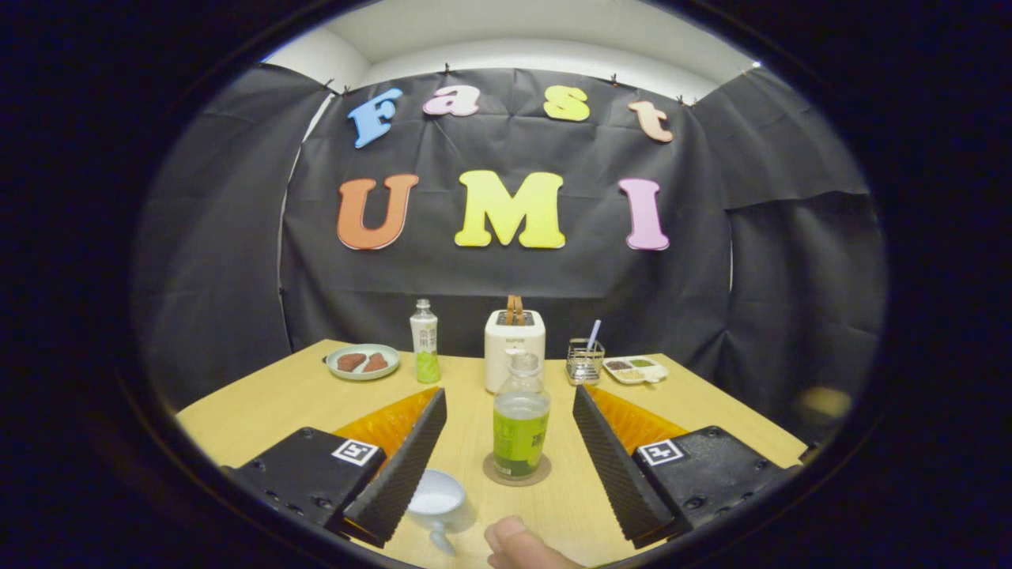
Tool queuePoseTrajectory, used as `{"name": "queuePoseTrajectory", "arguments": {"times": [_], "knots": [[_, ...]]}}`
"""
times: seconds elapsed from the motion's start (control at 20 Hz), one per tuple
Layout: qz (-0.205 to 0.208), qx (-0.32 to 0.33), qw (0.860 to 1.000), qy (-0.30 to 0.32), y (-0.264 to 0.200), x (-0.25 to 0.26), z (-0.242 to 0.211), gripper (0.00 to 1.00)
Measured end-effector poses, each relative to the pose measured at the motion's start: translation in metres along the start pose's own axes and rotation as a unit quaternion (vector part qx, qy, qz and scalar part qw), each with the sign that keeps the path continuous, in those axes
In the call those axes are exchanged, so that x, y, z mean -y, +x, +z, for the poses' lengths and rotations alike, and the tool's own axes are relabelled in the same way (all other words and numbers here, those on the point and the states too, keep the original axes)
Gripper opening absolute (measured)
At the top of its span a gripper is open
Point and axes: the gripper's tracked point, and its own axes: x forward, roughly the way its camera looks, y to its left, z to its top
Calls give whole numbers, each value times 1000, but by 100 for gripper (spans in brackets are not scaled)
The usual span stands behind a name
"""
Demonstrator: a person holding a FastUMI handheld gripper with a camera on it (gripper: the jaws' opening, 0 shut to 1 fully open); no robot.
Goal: Take the bottle from table, then pour the juice into the cup, finally place the bottle on the coaster
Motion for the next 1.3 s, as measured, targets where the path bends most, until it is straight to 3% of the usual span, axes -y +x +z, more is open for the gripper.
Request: {"name": "queuePoseTrajectory", "arguments": {"times": [0.35,0.65,0.95,1.3], "knots": [[7,4,1000,-2,-84,11,9,100],[-4,10,1000,-8,-143,48,-2,100],[-18,3,1000,-22,-178,82,-19,100],[-10,-17,1000,14,-198,109,-59,100]]}}
